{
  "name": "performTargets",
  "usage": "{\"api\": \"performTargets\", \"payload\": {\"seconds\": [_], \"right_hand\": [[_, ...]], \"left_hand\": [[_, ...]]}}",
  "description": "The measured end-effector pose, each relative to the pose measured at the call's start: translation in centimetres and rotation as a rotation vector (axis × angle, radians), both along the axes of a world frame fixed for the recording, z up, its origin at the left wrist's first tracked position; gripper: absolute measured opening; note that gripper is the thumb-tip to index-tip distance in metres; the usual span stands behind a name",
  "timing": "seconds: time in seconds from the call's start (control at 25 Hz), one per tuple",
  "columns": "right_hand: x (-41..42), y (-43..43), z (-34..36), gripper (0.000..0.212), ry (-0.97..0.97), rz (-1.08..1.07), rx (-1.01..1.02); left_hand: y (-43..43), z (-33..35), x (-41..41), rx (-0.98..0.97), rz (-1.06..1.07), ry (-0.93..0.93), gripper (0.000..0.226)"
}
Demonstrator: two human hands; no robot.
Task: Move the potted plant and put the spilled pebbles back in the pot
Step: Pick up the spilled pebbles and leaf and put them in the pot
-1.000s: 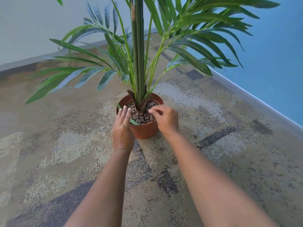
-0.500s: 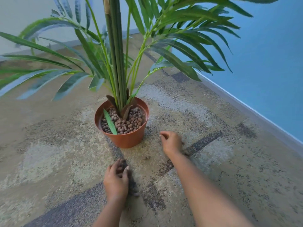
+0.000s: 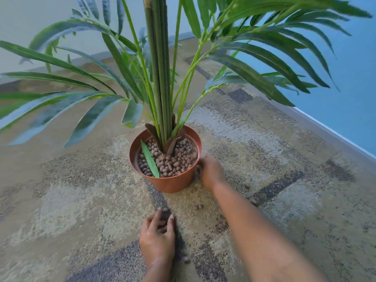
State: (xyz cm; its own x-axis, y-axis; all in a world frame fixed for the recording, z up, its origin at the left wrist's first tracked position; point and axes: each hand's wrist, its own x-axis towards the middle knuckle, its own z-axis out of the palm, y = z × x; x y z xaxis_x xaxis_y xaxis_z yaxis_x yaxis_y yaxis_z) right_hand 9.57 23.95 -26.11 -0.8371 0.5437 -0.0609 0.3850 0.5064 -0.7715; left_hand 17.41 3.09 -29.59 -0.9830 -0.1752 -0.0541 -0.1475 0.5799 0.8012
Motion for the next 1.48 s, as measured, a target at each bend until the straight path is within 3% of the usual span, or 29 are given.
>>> {"api": "performTargets", "payload": {"seconds": [0.12,0.16,0.24,0.36,0.48,0.56,0.68,0.76,0.8,0.88,0.96,1.04,1.16,1.28,1.36,1.48], "right_hand": [[3.5,-1.2,2.5,0.021,0.251,-0.422,-0.125],[4.6,-1.8,4.1,0.023,0.391,-0.473,-0.164],[5.6,-2.9,7.1,0.025,0.556,-0.353,-0.154],[5.5,-4.3,9.6,0.025,0.432,-0.062,0.082],[4.7,-4.9,10.6,0.029,0.326,0.056,0.137],[4.9,-4.5,10.8,0.033,0.337,0.042,0.111],[7.5,-3.5,8.4,0.015,0.353,-0.209,0.068],[10.1,-4.0,4.8,0.01,0.166,-0.22,0.166],[11.2,-4.6,3.0,0.012,0.021,-0.106,0.239],[12.4,-5.8,0.2,0.035,-0.216,0.22,0.357],[12.5,-6.5,-1.0,0.05,-0.266,0.391,0.466],[12.3,-6.8,-1.4,0.053,-0.194,0.422,0.525],[12.6,-6.9,-1.5,0.039,-0.133,0.436,0.581],[13.4,-6.3,0.8,0.023,-0.051,0.199,0.301],[13.4,-5.6,3.9,0.02,0.167,0.01,0.181],[10.9,-5.5,9.1,0.021,0.536,-0.085,0.224]], "left_hand": [[0.2,0.3,-0.3,-0.125,0.033,-0.036,0.042],[0.3,0.7,-0.7,-0.127,0.028,-0.043,0.04],[0.5,1.2,-1.2,-0.129,0.016,-0.093,0.034],[-0.1,1.3,-1.4,-0.184,-0.02,-0.147,0.027],[-0.3,1.6,-1.5,-0.257,-0.114,-0.157,0.026],[0.2,2.4,-1.2,-0.301,-0.175,-0.182,0.03],[0.4,3.0,-0.9,-0.321,-0.241,-0.226,0.043],[-0.1,3.1,-1.0,-0.28,-0.279,-0.212,0.047],[-0.4,3.2,-1.2,-0.228,-0.274,-0.205,0.048],[-1.2,3.2,-1.9,-0.164,-0.228,-0.186,0.051],[-1.9,3.0,-2.8,-0.192,-0.222,-0.176,0.05],[-2.1,2.9,-3.4,-0.242,-0.347,-0.146,0.046],[-0.9,2.5,-3.0,-0.382,-0.583,0.04,0.033],[-0.2,2.1,-2.0,-0.429,-0.556,0.149,0.022],[0.1,2.5,-1.7,-0.339,-0.495,0.122,0.021],[0.9,5.6,-1.8,-0.065,-0.293,0.223,0.015]]}}
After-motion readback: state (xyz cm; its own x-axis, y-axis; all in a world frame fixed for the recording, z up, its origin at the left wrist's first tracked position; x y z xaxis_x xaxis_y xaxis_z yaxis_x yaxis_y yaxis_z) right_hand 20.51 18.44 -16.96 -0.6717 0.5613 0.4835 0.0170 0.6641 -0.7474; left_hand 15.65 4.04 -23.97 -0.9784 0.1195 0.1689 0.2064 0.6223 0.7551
